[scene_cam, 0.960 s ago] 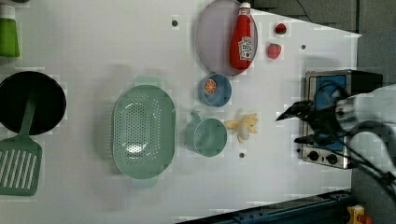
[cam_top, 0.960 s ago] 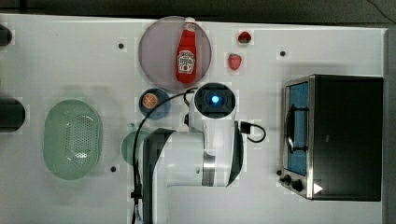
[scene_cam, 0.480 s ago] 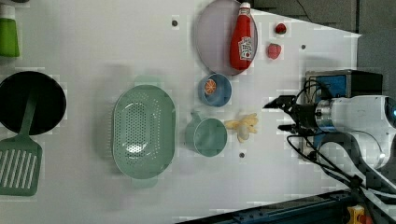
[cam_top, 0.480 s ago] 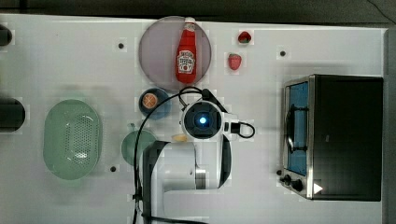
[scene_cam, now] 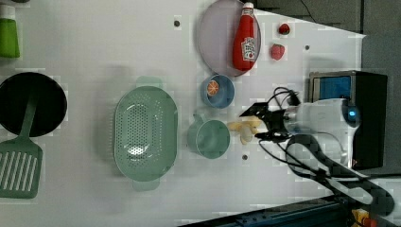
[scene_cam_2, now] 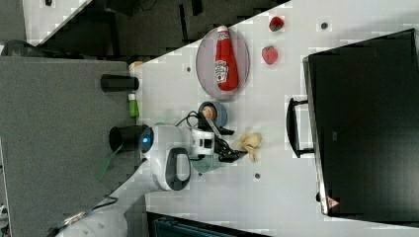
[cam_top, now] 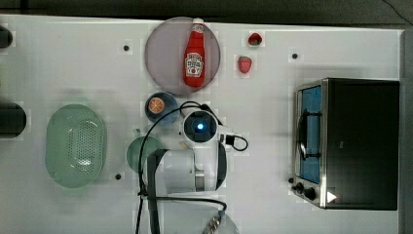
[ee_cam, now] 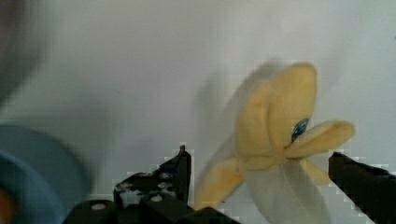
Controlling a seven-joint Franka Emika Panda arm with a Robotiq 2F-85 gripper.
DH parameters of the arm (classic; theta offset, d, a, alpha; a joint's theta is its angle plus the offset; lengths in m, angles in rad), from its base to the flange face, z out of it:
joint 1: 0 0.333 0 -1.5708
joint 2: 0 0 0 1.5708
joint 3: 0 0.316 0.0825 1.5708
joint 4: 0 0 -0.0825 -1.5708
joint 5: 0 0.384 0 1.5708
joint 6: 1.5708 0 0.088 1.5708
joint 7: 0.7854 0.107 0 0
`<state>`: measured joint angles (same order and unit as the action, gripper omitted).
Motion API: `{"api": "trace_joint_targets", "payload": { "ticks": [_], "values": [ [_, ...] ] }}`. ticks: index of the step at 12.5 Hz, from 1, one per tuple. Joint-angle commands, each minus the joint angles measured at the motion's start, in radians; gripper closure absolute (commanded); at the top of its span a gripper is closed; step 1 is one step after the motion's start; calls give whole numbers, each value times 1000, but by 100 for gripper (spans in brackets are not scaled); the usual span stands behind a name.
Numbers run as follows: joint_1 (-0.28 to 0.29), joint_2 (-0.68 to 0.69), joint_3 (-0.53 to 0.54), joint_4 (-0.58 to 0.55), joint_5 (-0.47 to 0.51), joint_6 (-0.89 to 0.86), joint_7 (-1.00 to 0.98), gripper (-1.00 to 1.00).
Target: Pick banana from table and place on oven.
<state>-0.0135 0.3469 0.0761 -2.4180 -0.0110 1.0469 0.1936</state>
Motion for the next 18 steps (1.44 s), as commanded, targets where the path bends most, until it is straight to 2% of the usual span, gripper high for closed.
{"api": "trace_joint_targets", "payload": {
  "ticks": [1, 6, 7, 8, 10, 13, 15, 18],
  "values": [
    [-2, 9, -11, 13, -1, 51, 51, -93],
    [-2, 13, -14, 10, -1, 71, 51, 28],
    [-2, 11, -14, 13, -1, 71, 51, 49],
    [-2, 4, -14, 15, -1, 71, 51, 61],
    [-2, -45, -9, 18, -1, 64, 51, 61],
    [-3, -203, -8, 46, -1, -23, 51, 61],
    [-6, -317, -13, 117, -1, -216, 50, 61],
    [-11, -426, -42, 282, 0, -550, 48, 61]
  ]
}}
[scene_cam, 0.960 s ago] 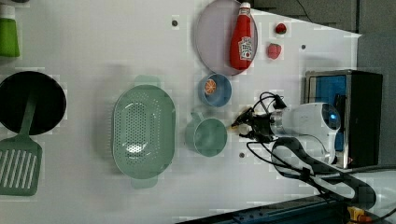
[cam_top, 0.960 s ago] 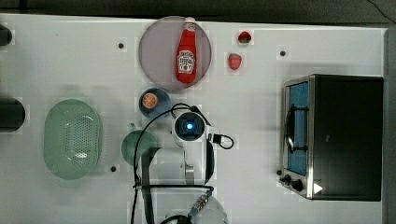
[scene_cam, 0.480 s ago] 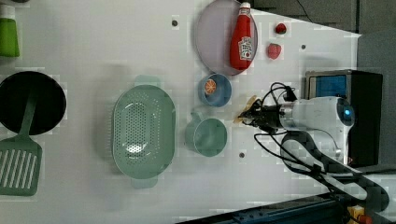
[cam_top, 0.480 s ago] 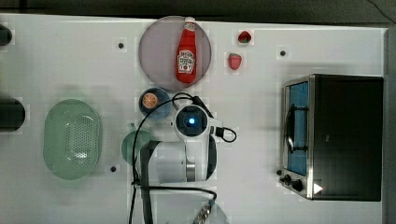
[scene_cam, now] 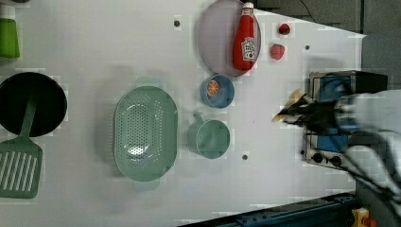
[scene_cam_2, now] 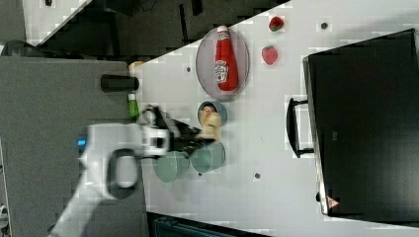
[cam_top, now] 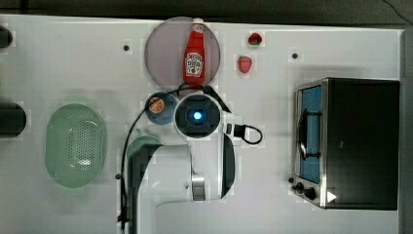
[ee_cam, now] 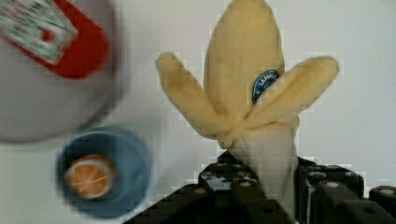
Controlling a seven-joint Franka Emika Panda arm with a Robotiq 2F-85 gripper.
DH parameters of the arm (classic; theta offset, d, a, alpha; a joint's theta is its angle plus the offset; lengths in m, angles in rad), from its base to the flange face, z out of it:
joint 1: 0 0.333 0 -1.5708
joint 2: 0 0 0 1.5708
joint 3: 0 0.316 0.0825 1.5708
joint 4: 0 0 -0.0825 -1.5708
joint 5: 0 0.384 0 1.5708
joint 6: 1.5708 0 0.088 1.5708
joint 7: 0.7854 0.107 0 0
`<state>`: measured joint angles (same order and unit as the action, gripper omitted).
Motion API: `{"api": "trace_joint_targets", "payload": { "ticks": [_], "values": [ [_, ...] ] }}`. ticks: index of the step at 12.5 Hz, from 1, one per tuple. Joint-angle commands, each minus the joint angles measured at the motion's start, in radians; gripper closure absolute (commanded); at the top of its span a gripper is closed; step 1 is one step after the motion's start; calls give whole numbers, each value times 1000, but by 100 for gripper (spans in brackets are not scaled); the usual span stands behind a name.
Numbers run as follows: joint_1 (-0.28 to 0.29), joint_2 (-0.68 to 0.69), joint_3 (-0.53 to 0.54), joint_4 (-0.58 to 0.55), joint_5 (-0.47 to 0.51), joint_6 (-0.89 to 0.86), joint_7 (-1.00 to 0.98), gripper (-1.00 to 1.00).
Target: Pick banana from table and place on oven.
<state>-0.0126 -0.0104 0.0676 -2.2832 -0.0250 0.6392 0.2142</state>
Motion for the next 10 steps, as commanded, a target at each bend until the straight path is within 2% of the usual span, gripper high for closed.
{"api": "trace_joint_targets", "payload": {
  "ticks": [1, 5, 10],
  "values": [
    [-14, -89, -51, 196, 14, -220, 28, 61],
    [-25, -110, -167, 331, 12, -330, 5, 61],
    [-40, -76, -388, 354, 5, -327, -251, 61]
  ]
}}
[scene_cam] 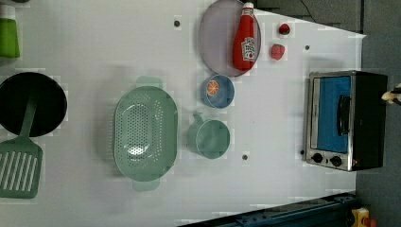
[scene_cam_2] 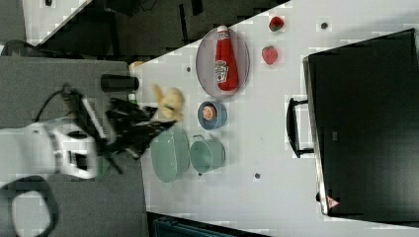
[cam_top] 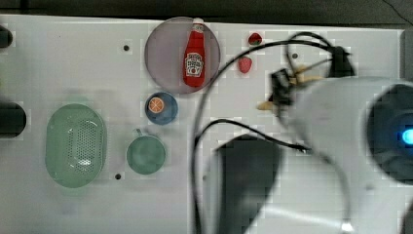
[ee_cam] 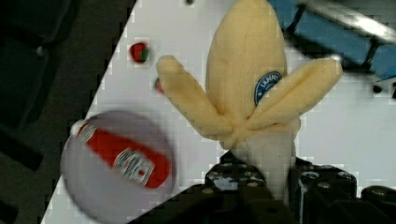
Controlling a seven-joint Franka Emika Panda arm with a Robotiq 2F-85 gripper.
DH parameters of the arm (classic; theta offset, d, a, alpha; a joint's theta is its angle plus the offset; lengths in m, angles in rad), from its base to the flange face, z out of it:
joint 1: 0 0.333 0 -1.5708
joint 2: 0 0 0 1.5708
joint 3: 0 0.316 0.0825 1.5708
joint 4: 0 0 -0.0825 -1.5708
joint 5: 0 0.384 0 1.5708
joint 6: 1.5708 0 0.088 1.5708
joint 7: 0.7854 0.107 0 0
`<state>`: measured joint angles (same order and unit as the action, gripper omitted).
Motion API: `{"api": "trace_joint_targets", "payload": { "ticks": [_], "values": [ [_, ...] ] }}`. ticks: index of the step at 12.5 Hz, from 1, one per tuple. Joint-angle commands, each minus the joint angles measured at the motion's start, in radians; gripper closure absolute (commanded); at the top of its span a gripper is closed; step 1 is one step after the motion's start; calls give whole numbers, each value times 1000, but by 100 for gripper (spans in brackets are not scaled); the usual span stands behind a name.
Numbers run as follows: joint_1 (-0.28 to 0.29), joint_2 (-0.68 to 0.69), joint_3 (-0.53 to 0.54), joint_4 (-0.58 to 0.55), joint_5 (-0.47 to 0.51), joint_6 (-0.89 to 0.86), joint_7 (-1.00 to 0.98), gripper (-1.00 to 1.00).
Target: Pick banana from table and place on oven.
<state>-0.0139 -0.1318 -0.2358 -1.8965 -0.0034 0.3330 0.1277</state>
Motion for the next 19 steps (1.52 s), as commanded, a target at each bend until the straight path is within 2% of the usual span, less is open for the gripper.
{"api": "trace_joint_targets", "payload": {
  "ticks": [1, 5, 8, 9, 10, 16, 19],
  "values": [
    [-40, 64, -132, -32, -31, -16, -238, 61],
    [-42, 181, -295, -5, -63, 81, -568, 61],
    [-44, 287, -359, 5, -62, 201, -758, 61],
    [-47, 320, -368, 5, -61, 226, -792, 51],
    [-48, 343, -370, 5, -57, 232, -813, 32],
    [-49, 345, -374, 35, -47, 232, -833, -100],
    [-36, 262, -356, 130, -63, 101, -924, -100]
  ]
}}
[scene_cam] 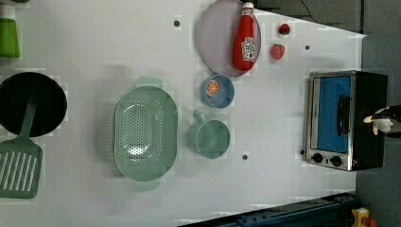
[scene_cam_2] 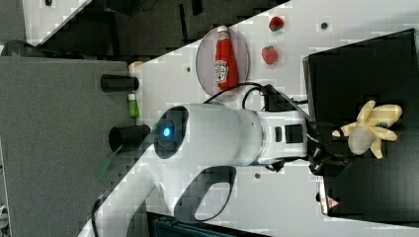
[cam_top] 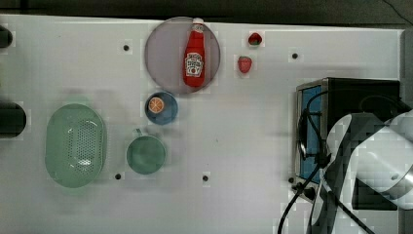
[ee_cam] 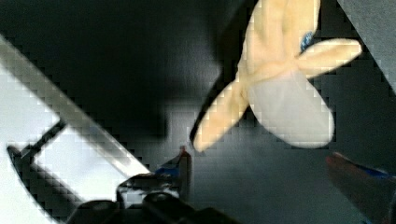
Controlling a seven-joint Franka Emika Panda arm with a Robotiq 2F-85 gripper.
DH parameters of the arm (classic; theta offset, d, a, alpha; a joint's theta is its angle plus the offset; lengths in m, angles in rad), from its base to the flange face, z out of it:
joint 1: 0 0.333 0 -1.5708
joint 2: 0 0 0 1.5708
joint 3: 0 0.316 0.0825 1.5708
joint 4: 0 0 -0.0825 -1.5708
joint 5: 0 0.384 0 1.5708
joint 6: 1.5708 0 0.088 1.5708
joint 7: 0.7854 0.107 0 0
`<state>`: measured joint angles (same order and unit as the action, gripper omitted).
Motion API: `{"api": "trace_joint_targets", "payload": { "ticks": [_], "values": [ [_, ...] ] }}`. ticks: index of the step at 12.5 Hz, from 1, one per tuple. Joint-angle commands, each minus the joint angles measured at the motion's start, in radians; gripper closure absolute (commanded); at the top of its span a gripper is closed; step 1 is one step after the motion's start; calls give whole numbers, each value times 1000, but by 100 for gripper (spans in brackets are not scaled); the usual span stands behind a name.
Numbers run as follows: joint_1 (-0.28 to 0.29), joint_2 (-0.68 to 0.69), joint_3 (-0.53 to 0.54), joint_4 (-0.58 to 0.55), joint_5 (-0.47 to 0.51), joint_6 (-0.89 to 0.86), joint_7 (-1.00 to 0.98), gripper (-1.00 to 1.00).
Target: Pick banana from table and place on oven.
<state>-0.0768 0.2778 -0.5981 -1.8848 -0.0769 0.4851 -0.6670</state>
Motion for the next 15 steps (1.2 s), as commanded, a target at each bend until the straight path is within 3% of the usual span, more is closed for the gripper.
{"api": "trace_joint_targets", "payload": {
  "ticks": [1, 4, 11, 15],
  "values": [
    [38, -179, 29, 146, 11, -148, -130, -100],
    [78, -273, 140, 179, 10, -356, 83, -100],
    [107, -347, 493, 134, -2, -385, 849, -100],
    [107, -396, 536, 80, 13, -387, 888, -100]
  ]
}}
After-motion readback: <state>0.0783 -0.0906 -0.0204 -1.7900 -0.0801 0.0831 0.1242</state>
